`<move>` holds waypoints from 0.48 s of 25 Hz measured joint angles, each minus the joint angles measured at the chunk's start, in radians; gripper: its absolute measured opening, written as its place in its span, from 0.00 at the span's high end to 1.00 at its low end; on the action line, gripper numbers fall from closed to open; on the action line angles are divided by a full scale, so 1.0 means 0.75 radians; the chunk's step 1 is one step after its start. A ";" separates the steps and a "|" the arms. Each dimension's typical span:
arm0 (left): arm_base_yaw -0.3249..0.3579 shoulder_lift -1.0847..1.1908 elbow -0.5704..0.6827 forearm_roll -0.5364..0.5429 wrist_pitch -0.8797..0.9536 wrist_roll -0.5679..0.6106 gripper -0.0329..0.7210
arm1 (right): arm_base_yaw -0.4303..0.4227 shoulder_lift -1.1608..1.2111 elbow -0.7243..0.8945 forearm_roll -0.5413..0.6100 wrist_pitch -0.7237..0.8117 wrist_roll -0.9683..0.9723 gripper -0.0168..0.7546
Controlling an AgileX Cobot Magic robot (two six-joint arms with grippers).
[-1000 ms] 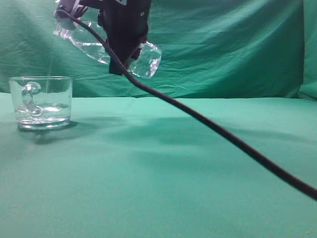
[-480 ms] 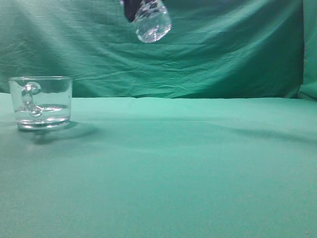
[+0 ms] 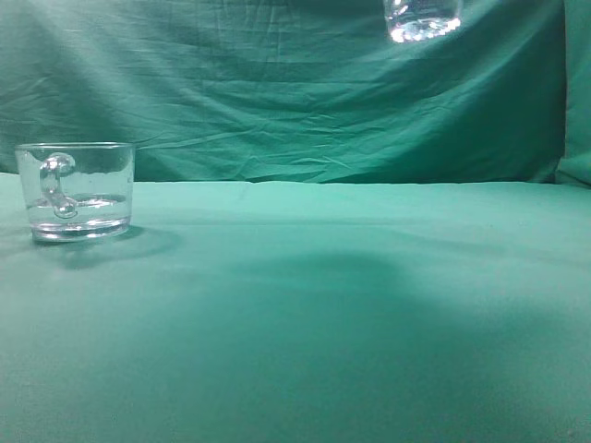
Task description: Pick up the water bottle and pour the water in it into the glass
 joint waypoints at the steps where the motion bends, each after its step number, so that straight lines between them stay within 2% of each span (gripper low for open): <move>1: 0.000 0.000 0.000 0.000 0.000 0.000 0.96 | -0.043 -0.006 0.048 -0.002 -0.092 0.000 0.59; 8: 0.000 0.000 0.000 0.000 0.000 0.000 0.96 | -0.303 0.053 0.385 -0.033 -0.793 0.002 0.59; 12: 0.000 0.000 0.000 0.000 0.000 0.000 0.96 | -0.369 0.164 0.454 -0.038 -0.927 0.000 0.59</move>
